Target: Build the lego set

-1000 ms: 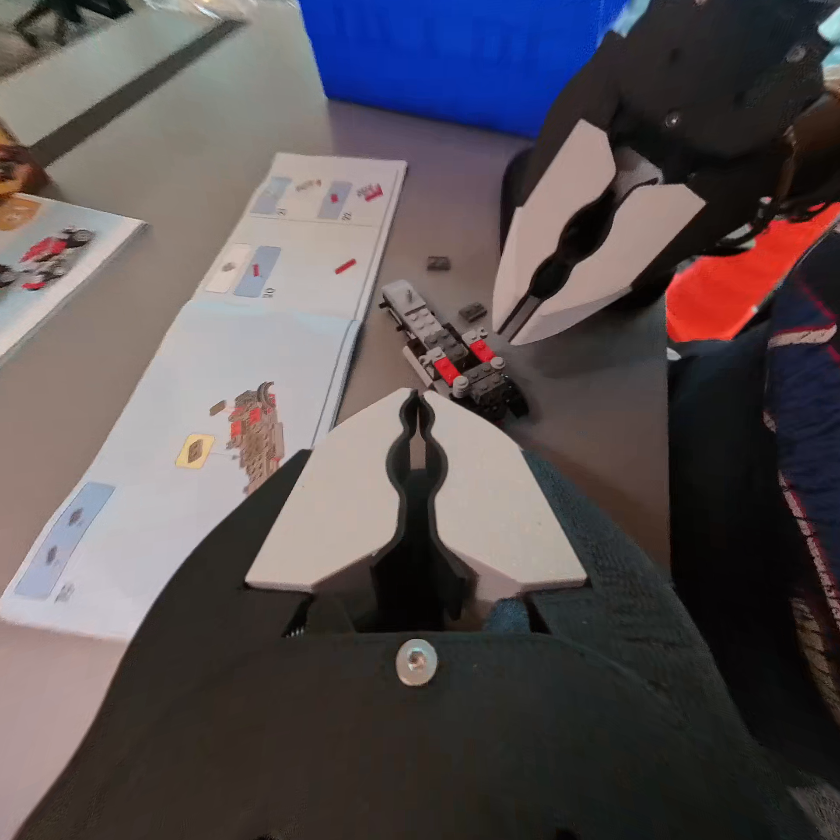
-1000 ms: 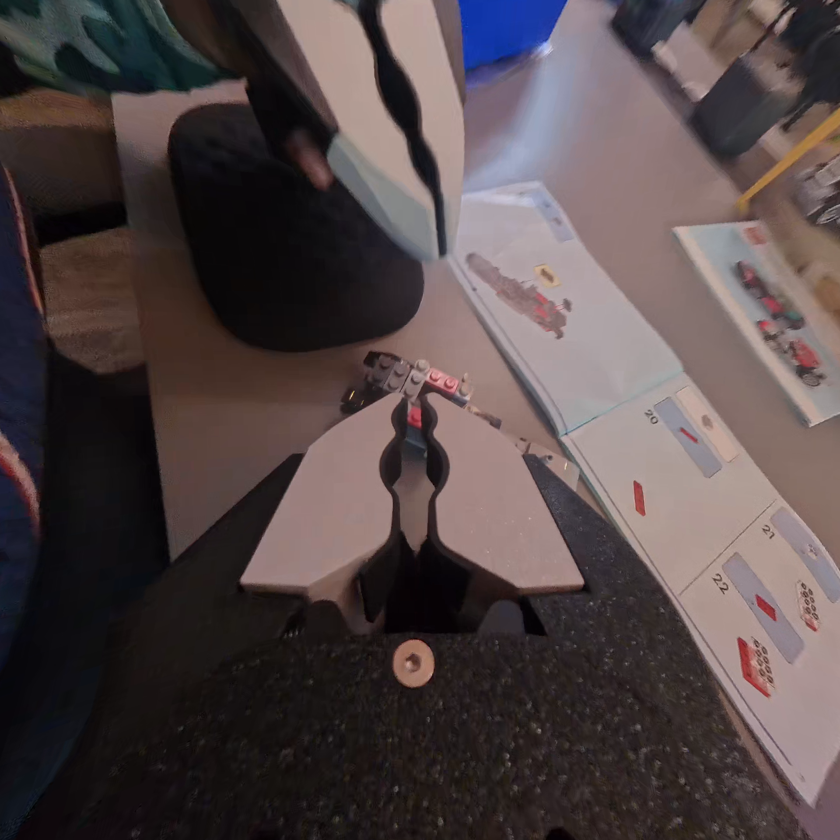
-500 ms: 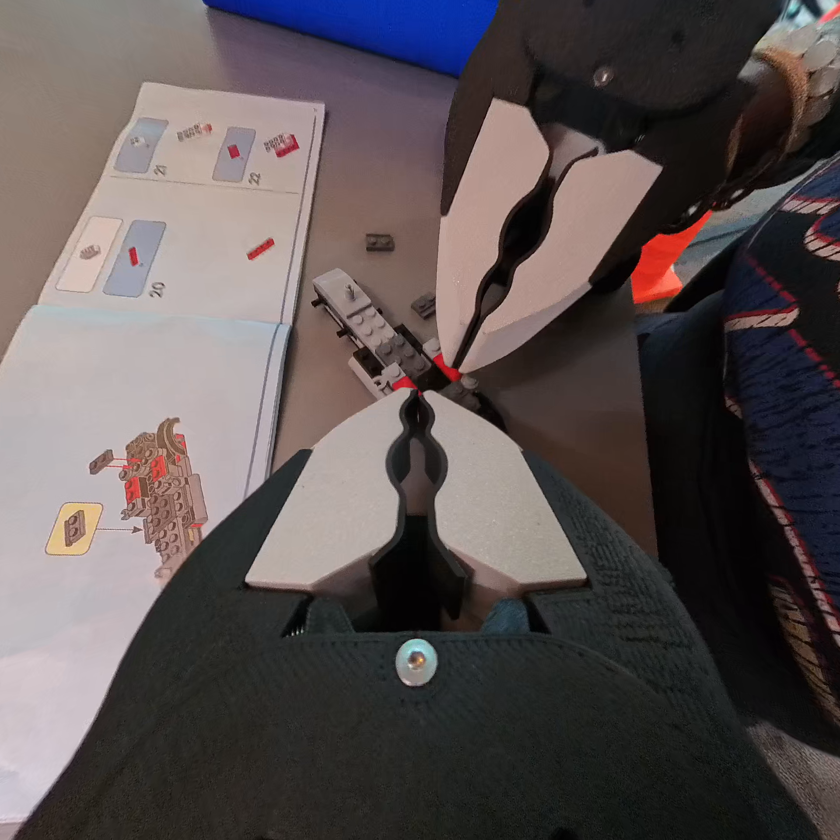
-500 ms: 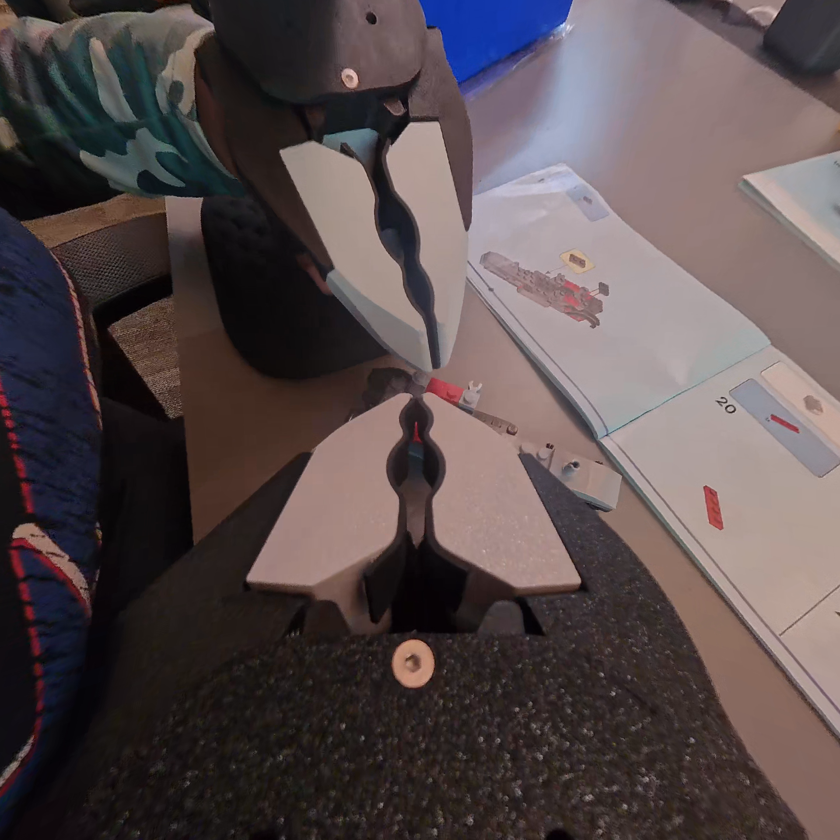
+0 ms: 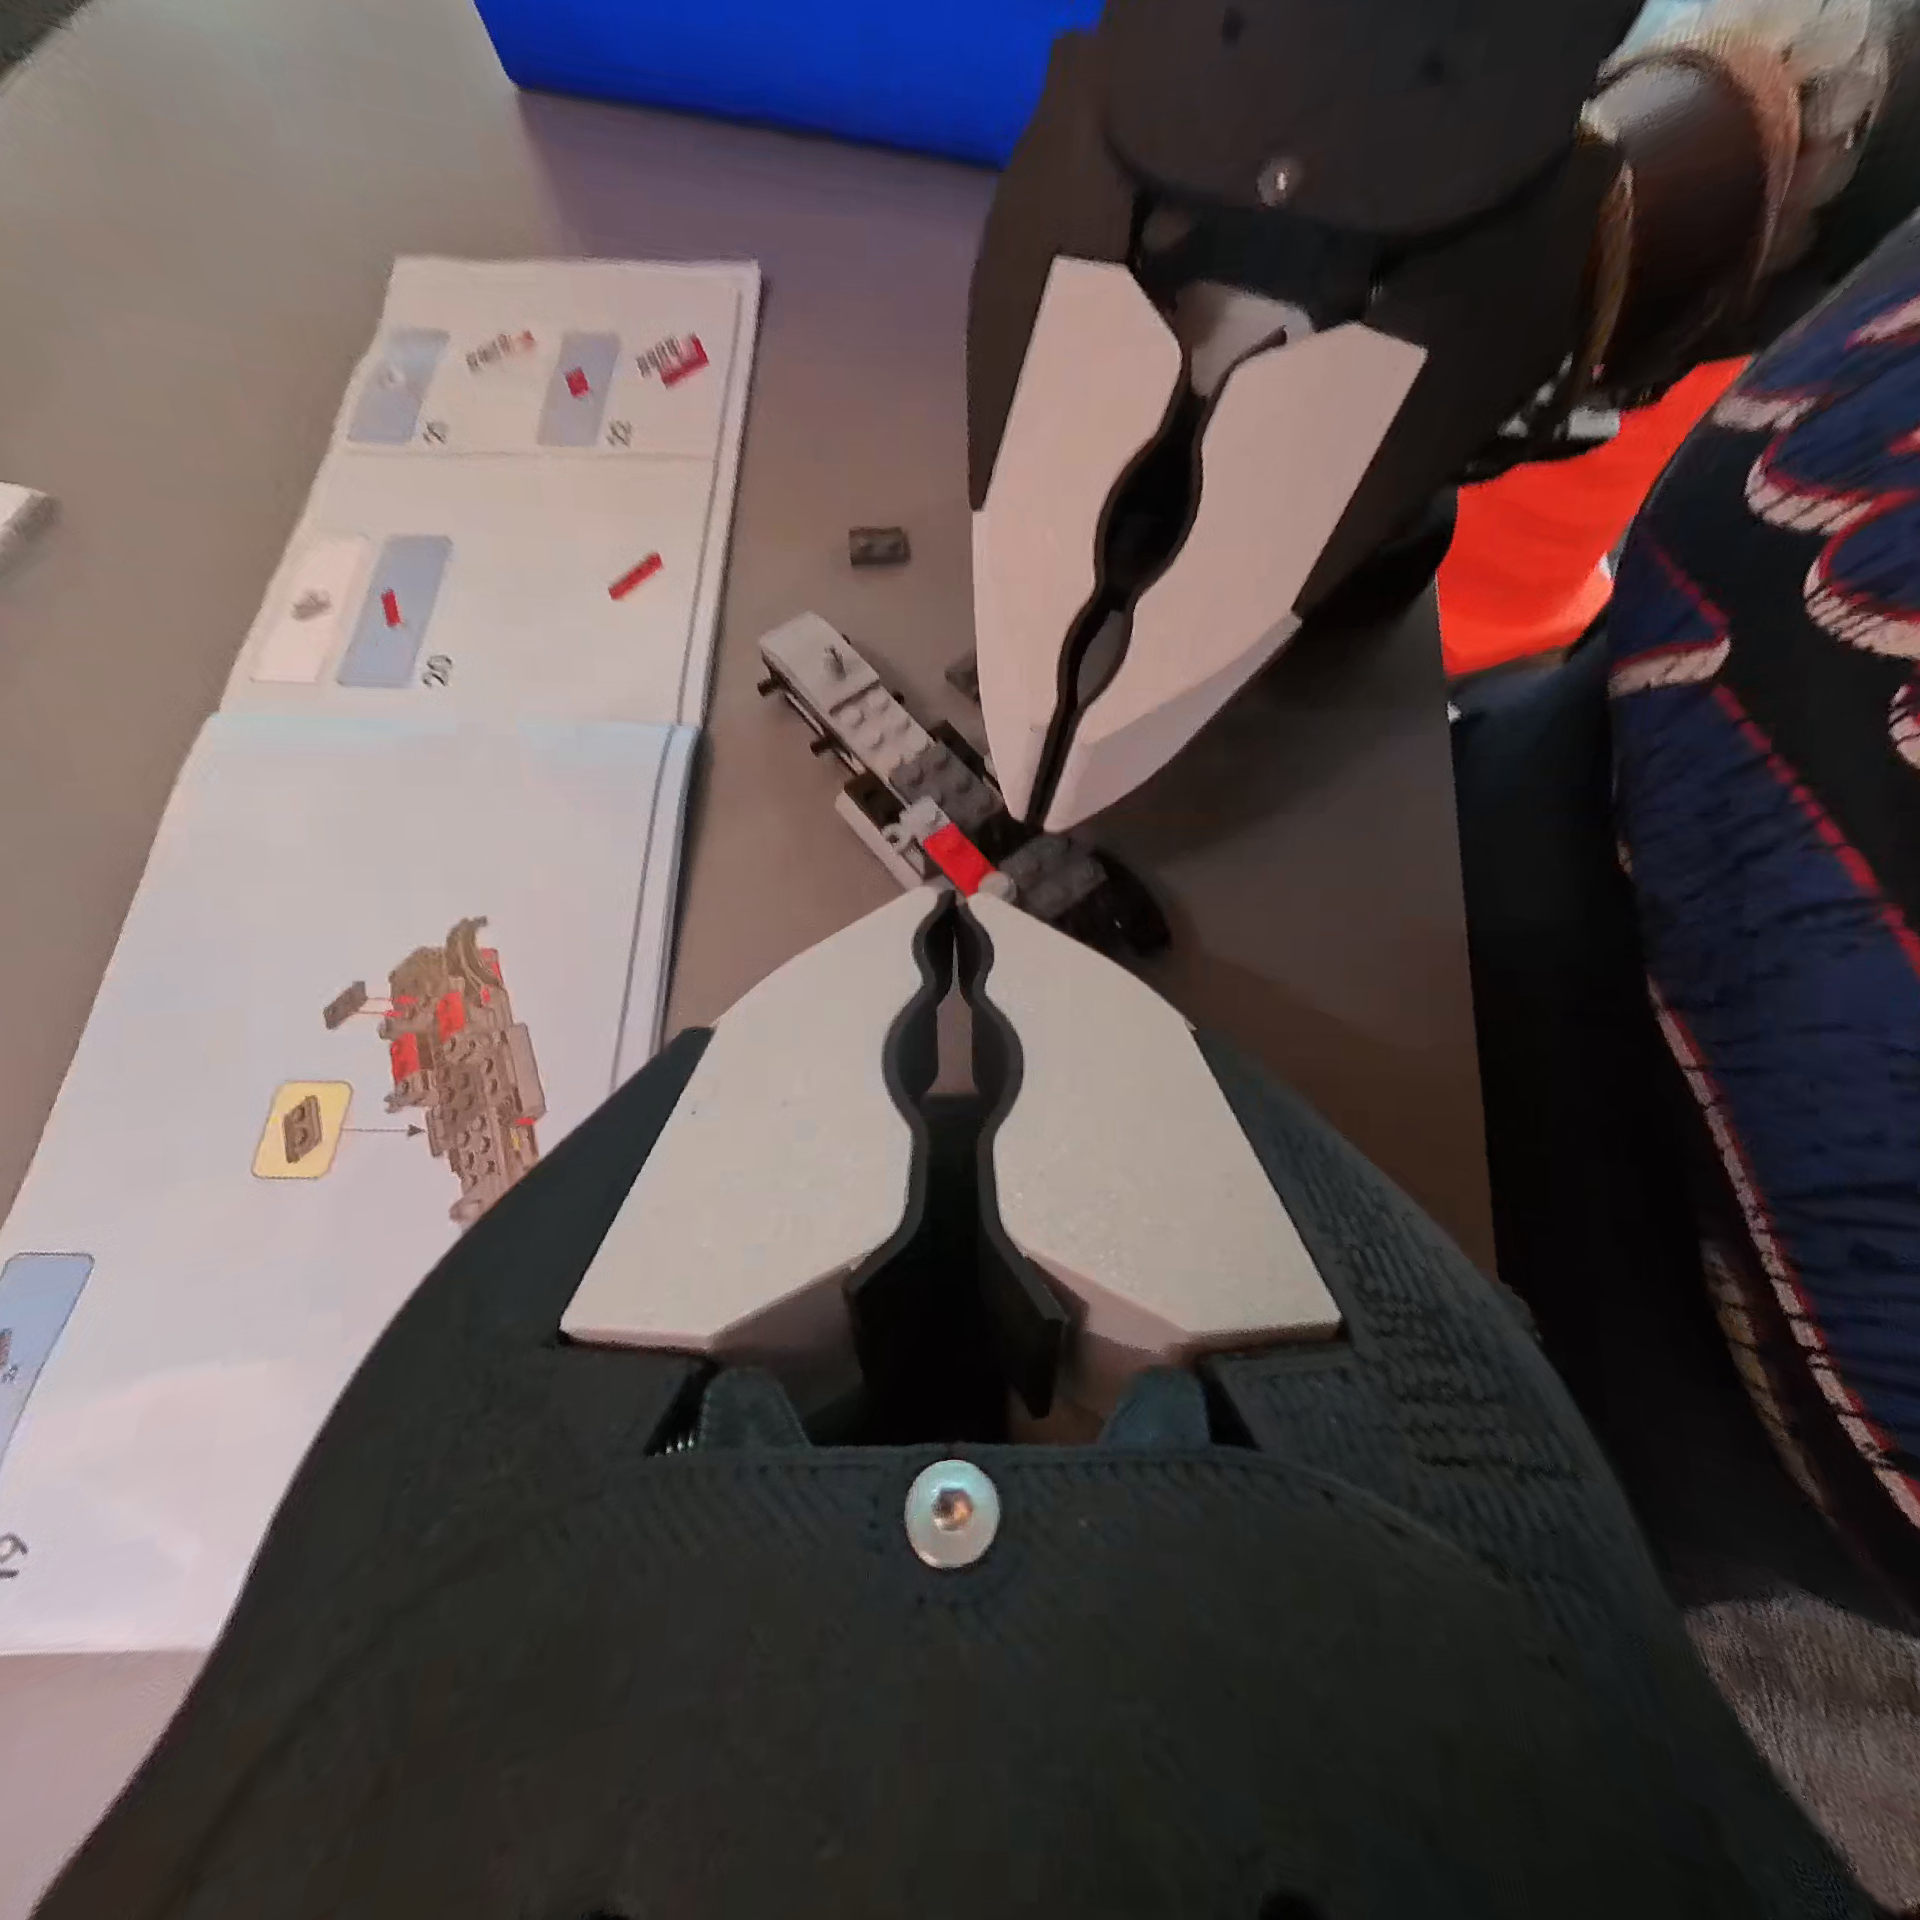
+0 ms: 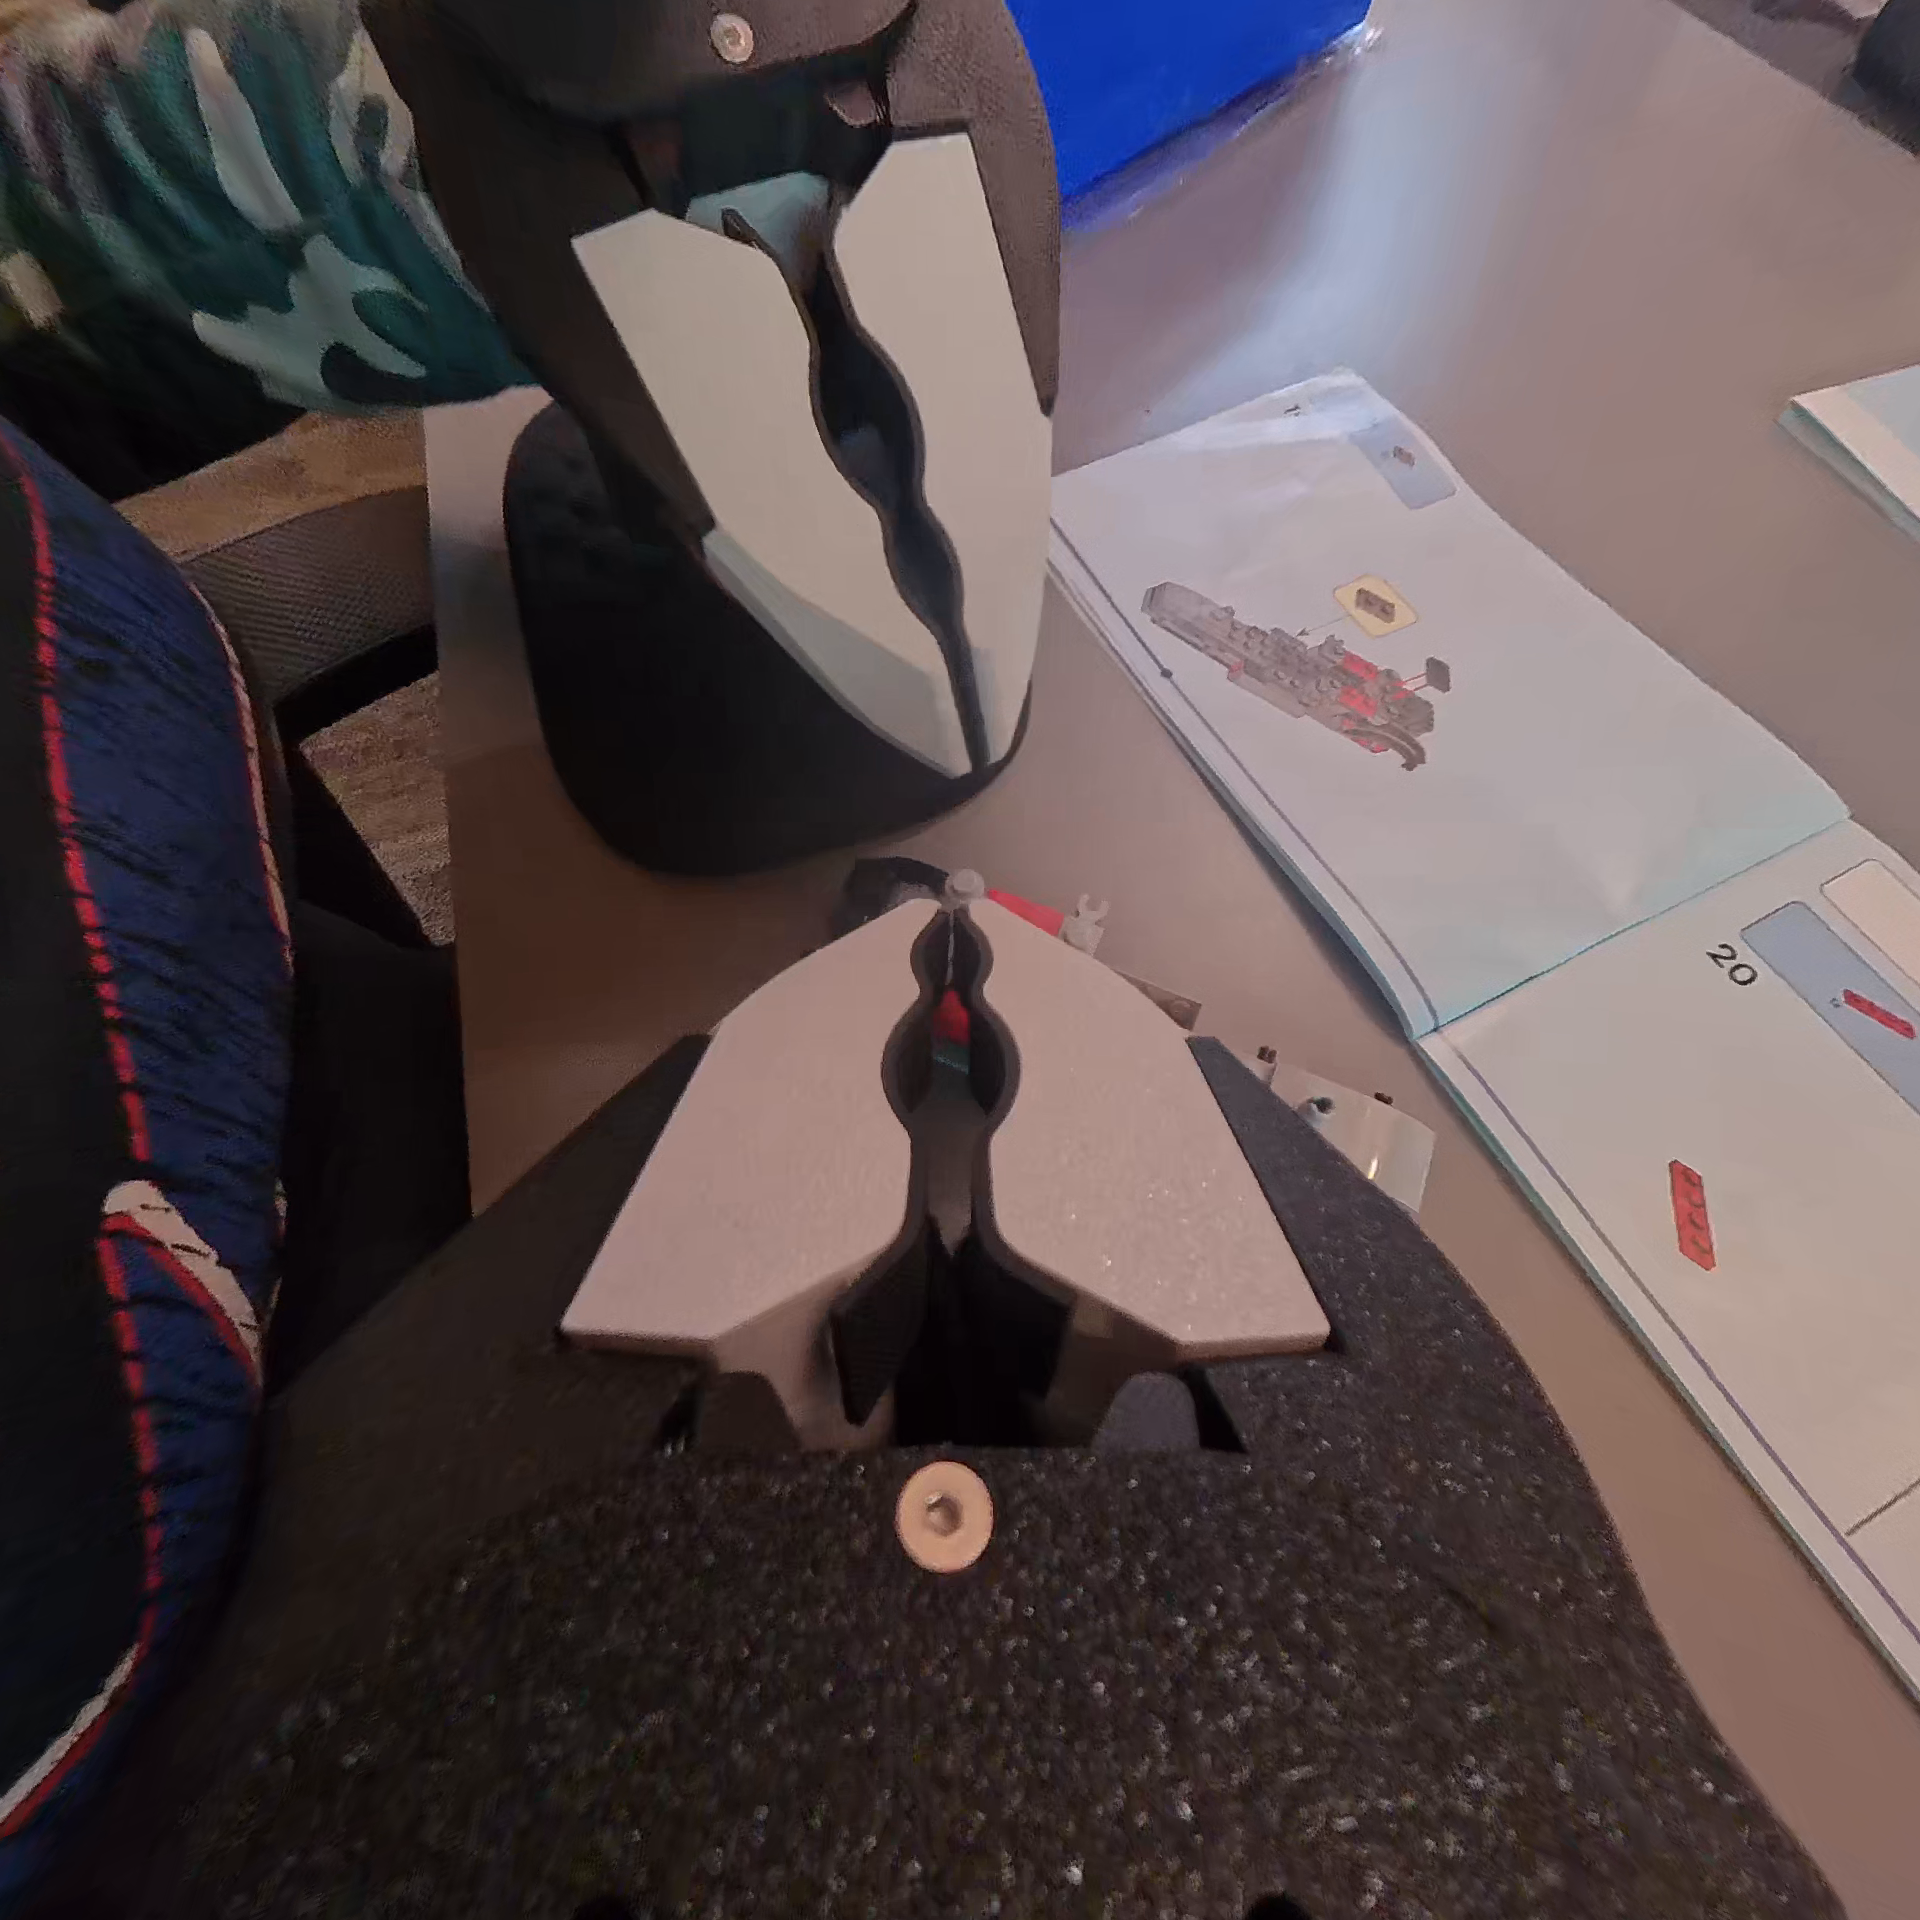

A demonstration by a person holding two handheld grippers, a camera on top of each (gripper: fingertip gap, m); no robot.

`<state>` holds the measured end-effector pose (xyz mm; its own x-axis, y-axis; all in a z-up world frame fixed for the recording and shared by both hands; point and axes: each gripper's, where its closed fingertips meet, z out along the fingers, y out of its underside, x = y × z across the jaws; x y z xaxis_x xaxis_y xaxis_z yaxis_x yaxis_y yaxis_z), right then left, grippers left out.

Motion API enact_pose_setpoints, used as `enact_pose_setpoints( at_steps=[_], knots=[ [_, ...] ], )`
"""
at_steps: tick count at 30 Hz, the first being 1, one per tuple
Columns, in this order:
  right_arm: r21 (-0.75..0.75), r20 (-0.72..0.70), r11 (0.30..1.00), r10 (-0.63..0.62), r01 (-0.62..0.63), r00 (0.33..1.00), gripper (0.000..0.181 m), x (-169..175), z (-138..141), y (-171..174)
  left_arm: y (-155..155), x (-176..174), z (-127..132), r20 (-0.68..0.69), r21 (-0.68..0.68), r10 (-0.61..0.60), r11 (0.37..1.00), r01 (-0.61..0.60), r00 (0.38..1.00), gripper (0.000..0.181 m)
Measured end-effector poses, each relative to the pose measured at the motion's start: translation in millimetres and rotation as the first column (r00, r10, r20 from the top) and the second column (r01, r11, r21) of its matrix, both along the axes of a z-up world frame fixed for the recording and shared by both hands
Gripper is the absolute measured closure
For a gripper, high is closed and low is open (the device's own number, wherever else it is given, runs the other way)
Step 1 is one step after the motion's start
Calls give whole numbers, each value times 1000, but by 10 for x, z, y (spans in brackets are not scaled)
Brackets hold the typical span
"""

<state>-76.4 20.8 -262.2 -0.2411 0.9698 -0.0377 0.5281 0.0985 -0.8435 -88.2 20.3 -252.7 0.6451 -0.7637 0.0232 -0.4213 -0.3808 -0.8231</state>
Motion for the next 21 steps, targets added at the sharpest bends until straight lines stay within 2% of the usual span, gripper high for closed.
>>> enact_pose_setpoints(
  at_steps=[4, 10, 21],
  knots=[
    [-7, 4, 1000, 15, -15, 1000, 181, -23, -5, -26, 10, 60, -81, -22, 13, -25, 1000, 26, 999, 181],
    [23, 22, 1000, 14, -15, 1000, 181, -24, -47, -35, -9, 146, -154, -15, -45, -71, 996, 70, 997, 181],
    [105, 15, 994, 38, -39, 999, 179, 5, -55, -57, -13, 154, -166, -21, -38, -64, 997, 63, 998, 181]
  ],
)
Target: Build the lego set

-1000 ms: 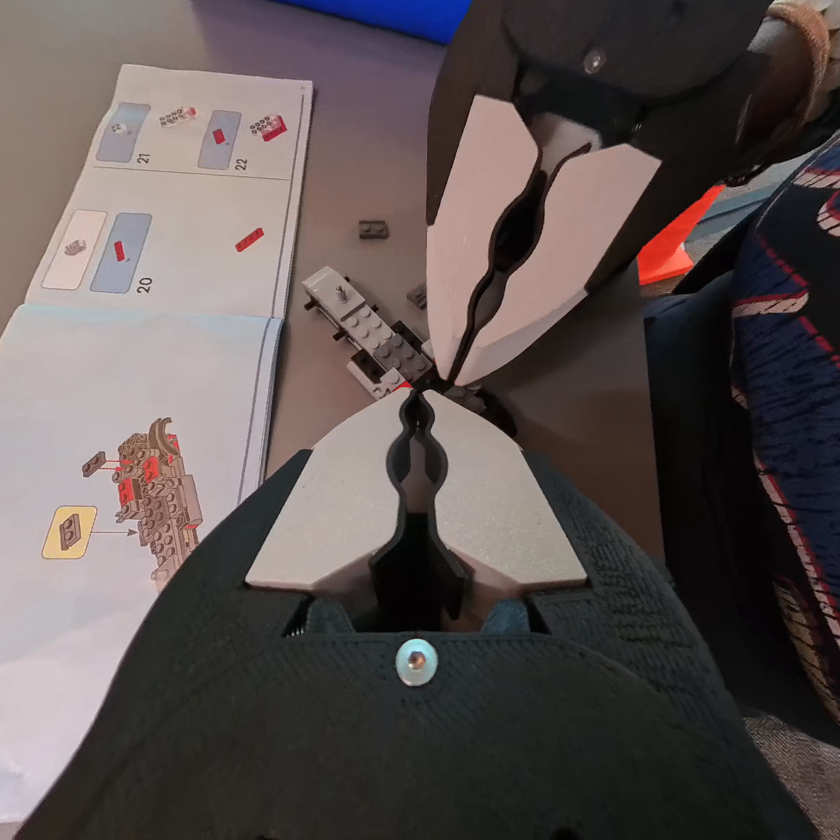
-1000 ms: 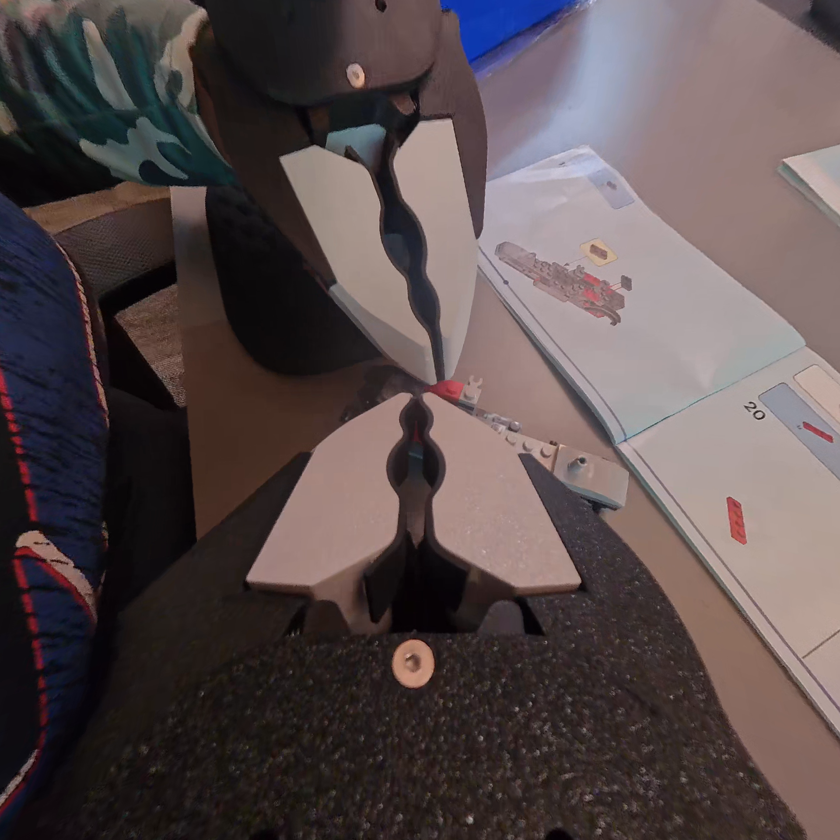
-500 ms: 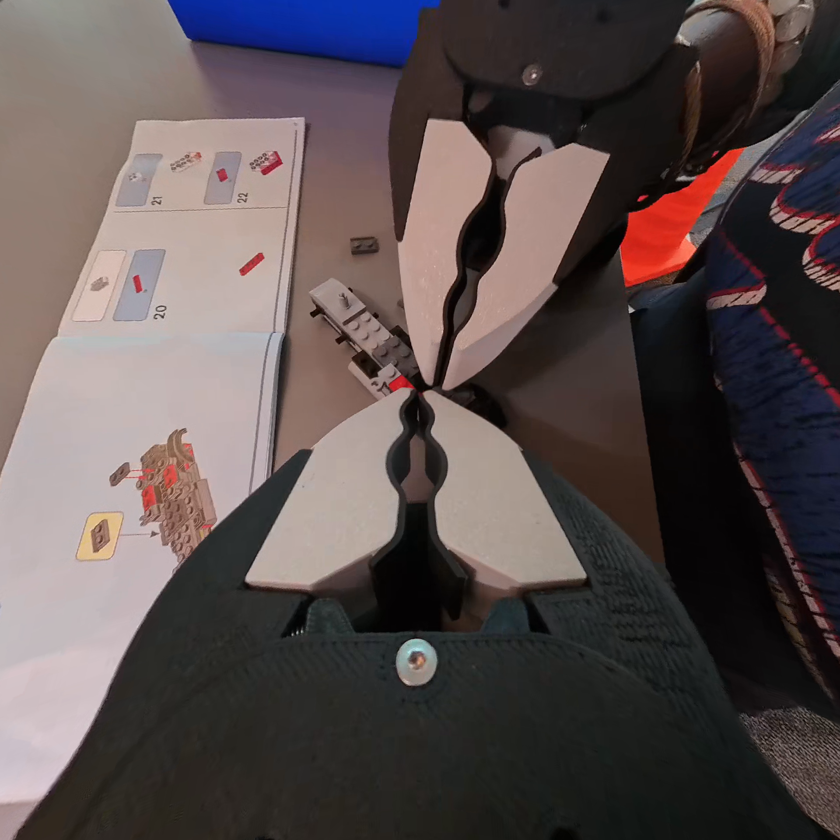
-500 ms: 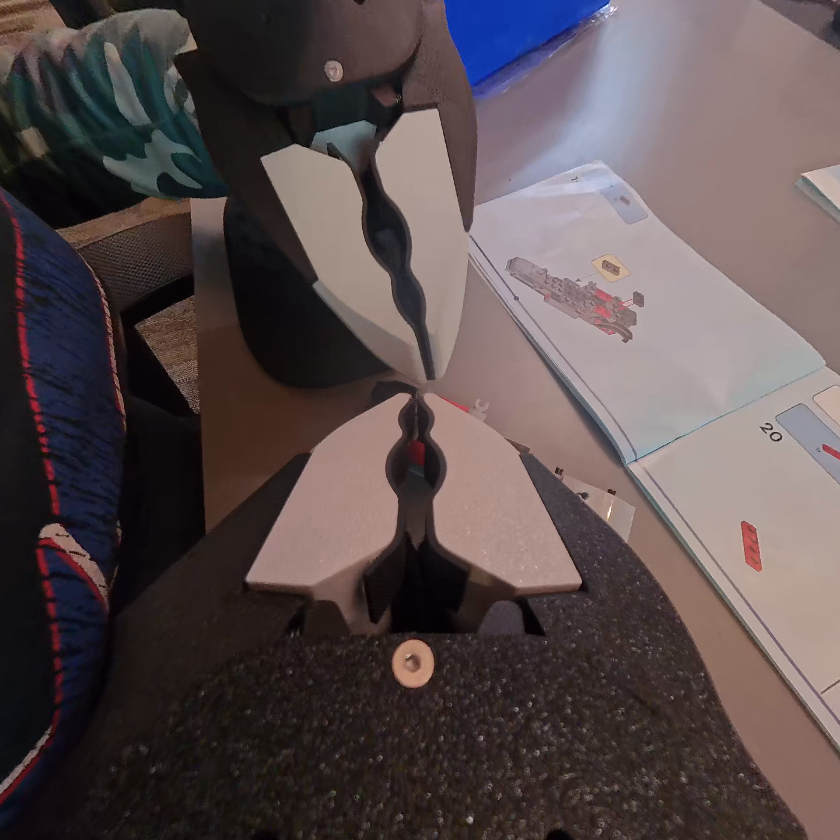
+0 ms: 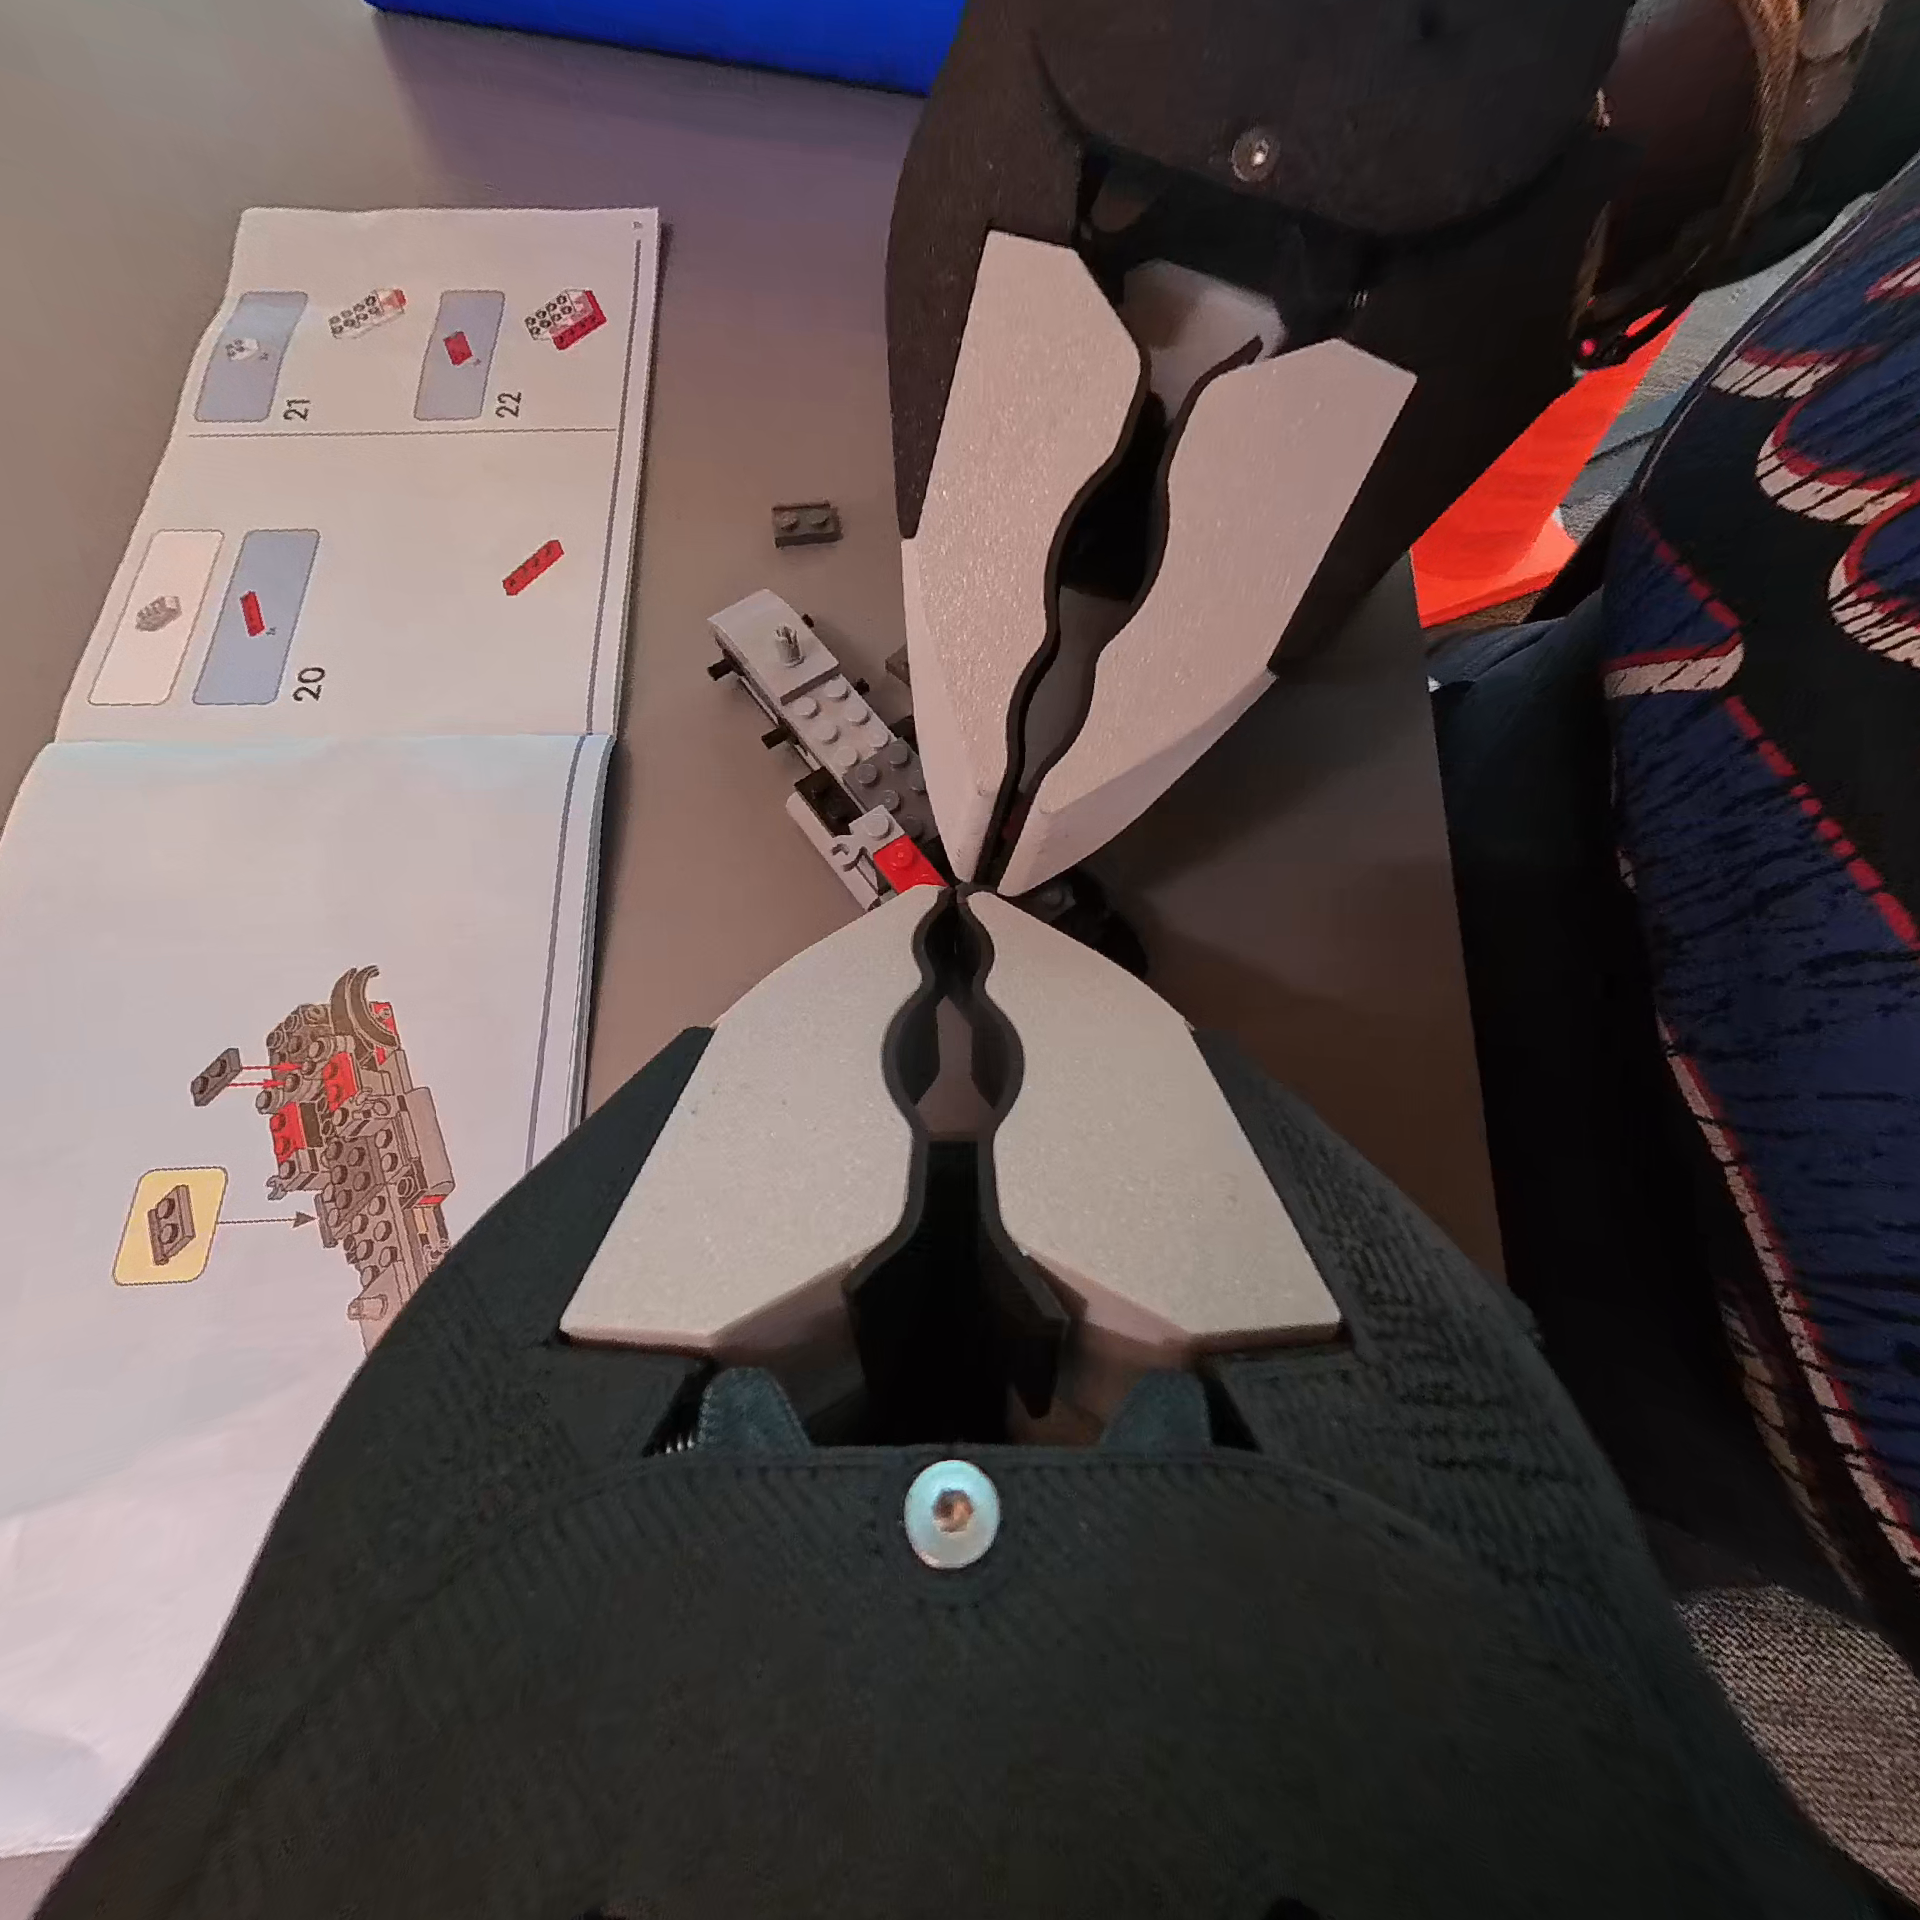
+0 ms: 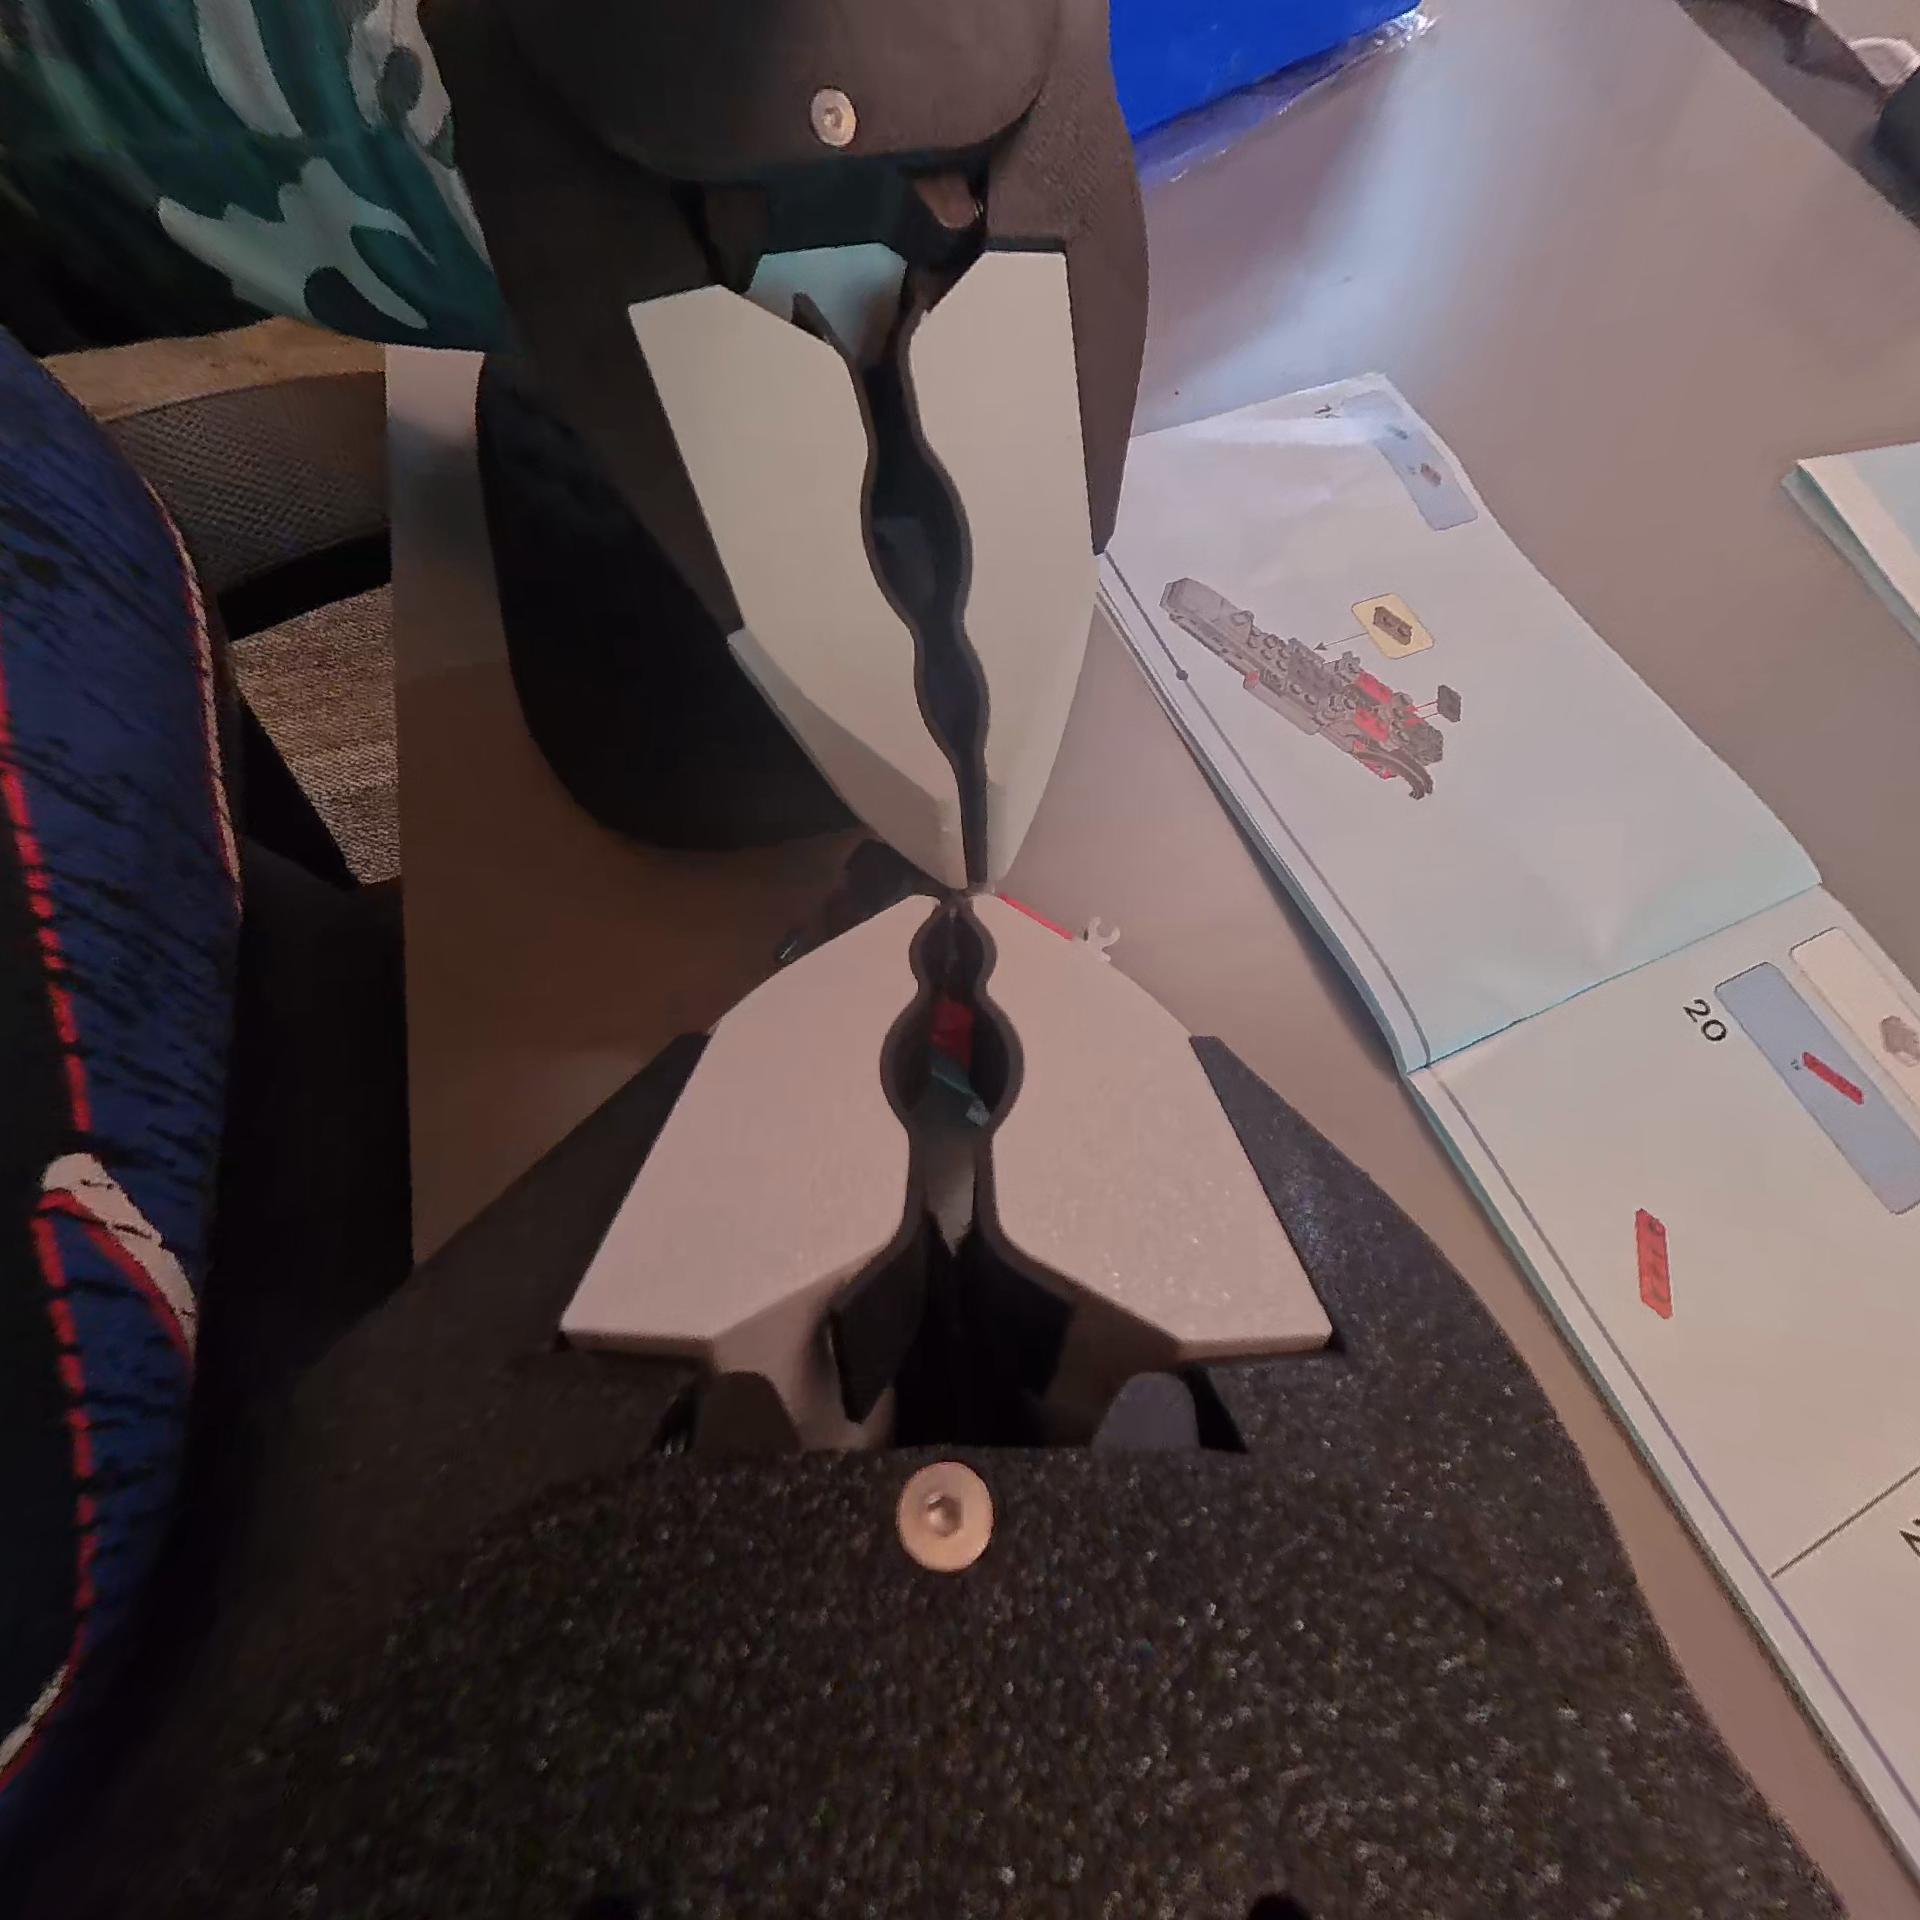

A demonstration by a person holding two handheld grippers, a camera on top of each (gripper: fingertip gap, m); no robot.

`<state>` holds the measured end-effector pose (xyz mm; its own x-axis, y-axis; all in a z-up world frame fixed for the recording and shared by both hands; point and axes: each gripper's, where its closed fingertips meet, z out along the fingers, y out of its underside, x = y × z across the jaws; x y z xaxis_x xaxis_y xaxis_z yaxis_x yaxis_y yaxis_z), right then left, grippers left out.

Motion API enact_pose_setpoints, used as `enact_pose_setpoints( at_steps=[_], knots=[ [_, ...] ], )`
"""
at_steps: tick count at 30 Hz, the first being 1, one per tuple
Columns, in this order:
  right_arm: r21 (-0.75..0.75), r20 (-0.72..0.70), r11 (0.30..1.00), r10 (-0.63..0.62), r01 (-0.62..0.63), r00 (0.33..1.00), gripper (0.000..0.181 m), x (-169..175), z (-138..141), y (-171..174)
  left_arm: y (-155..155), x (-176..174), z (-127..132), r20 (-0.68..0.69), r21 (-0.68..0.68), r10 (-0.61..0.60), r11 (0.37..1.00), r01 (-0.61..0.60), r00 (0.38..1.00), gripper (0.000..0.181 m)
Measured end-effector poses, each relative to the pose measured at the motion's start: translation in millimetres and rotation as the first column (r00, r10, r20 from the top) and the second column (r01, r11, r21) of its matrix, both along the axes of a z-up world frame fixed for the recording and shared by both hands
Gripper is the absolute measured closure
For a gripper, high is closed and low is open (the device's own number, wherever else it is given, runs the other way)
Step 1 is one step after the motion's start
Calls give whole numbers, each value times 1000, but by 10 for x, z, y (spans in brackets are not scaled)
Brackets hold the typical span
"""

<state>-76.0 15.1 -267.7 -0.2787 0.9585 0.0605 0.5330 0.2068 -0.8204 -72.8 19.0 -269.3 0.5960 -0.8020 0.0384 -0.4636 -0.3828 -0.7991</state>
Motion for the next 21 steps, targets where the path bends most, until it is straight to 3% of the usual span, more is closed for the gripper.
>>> enact_pose_setpoints(
  at_steps=[10, 13, 17, 19, 21],
  knots=[
    [11, 25, 1000, 9, -9, 1000, 179, 18, -4, -14, -4, 5, 0, -18, 19, 3, 1000, -3, 1000, 181],
    [-84, 30, 996, 34, -31, 999, 180, 17, 8, -16, -6, -14, 16, -7, 17, 6, 1000, -6, 1000, 181],
    [-188, -55, 982, 22, -32, 998, 163, 54, 194, 19, -90, -74, 161, 55, 6, 8, 1000, -8, 998, 152],
    [-196, 12, 980, 28, -25, 1000, 152, 104, 128, -35, -147, -75, 100, 5, 8, -17, 1000, 17, 1000, 144],
    [-196, 62, 981, 20, -8, 998, 145, 115, 46, -104, -162, -51, 8, -60, 22, -43, 999, 44, 997, 147]
  ],
)
